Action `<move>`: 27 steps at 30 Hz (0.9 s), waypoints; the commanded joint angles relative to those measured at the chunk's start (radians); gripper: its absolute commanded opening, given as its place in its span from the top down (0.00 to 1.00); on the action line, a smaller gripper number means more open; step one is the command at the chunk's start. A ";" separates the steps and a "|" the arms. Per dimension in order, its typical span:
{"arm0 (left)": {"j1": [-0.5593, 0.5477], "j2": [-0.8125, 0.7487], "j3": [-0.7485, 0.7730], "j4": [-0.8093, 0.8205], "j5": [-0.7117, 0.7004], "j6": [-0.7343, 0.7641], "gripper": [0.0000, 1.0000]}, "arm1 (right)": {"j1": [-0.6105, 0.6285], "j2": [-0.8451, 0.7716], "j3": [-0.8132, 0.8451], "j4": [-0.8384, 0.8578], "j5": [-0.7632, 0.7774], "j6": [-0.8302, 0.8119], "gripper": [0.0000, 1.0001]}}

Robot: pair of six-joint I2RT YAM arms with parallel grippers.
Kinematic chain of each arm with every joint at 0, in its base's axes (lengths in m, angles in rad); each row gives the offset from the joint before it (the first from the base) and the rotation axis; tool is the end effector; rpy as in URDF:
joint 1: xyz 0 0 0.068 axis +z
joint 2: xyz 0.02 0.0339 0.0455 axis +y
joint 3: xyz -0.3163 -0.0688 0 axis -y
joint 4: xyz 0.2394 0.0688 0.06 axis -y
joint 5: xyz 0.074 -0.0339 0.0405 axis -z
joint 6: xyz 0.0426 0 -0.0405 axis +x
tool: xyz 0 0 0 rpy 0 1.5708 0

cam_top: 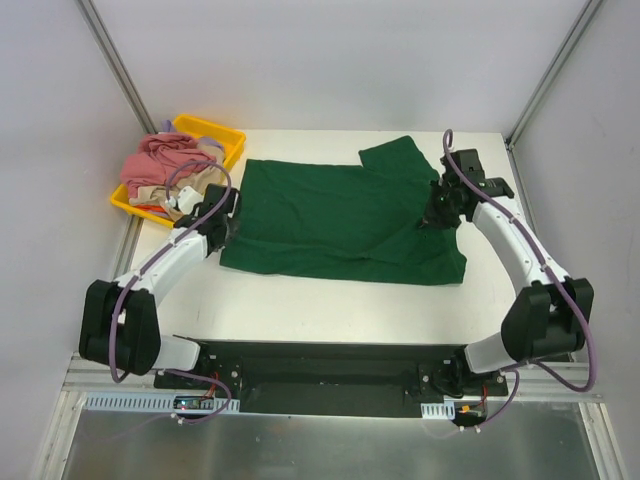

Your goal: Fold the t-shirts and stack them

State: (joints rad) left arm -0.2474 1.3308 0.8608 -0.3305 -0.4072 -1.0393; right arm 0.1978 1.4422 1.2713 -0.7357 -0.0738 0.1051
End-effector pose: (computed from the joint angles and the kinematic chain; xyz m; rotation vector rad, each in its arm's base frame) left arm 0.2603 -0.0483 0.2846 -1.0595 2.0378 -0.1785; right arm 0.2909 0.0615 0.3539 -0.1469 2.4828 0.2202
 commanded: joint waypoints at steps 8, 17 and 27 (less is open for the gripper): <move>0.002 0.166 0.135 0.015 -0.079 0.007 0.87 | -0.031 0.182 0.129 0.079 0.014 -0.051 0.92; 0.002 0.164 0.214 -0.007 -0.064 0.053 0.41 | -0.057 0.411 0.334 0.072 -0.007 -0.067 0.39; -0.044 -0.022 0.109 0.057 0.250 0.182 0.01 | -0.054 0.020 -0.119 0.264 -0.200 -0.004 0.04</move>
State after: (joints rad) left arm -0.2646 1.3689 1.0260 -0.3149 -0.3344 -0.9295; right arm 0.1436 1.6691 1.3499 -0.5888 -0.1146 0.0505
